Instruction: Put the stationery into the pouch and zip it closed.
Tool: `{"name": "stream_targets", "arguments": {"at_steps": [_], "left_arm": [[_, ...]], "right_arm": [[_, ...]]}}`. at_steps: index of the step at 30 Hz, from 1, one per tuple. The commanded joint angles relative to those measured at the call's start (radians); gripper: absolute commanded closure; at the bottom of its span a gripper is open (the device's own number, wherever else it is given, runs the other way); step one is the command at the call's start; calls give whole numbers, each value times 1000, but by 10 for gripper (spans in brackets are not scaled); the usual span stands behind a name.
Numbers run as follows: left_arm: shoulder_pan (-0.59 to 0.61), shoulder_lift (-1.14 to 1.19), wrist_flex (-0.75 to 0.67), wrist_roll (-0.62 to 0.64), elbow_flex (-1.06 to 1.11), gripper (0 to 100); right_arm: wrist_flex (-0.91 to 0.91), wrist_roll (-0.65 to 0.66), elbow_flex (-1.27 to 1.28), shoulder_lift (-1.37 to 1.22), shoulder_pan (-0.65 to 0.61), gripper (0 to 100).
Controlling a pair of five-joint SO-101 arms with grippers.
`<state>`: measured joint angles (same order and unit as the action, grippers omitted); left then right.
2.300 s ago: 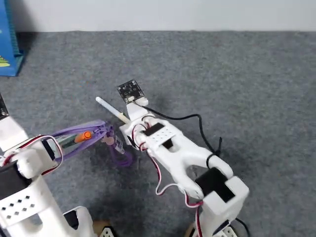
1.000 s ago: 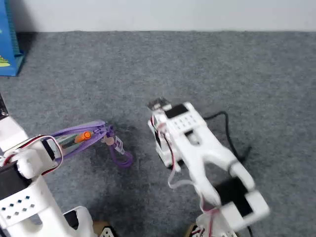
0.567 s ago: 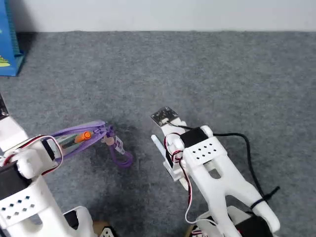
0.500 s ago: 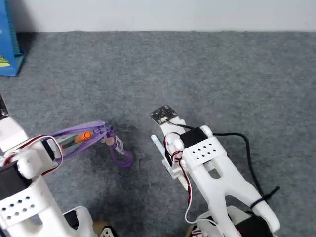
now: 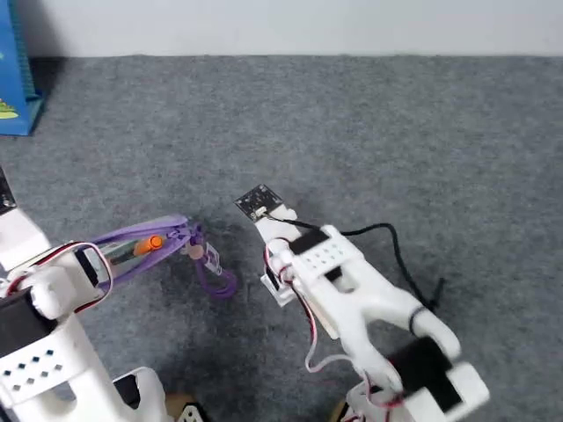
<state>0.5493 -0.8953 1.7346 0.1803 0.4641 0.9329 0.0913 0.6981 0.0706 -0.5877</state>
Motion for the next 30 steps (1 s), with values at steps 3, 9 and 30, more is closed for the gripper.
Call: {"name": "stream_targets", "arguments": {"at_steps": [3, 9, 30], "left_arm": [[3, 9, 17, 8, -2, 989], [6, 9, 17, 8, -2, 989], [3, 9, 17, 8, -1, 989]], "right_arm": [[-21, 6, -199, -174, 18, 809], [-22, 9, -272, -300, 21, 976], [56, 0, 77, 763, -2, 991]]}}
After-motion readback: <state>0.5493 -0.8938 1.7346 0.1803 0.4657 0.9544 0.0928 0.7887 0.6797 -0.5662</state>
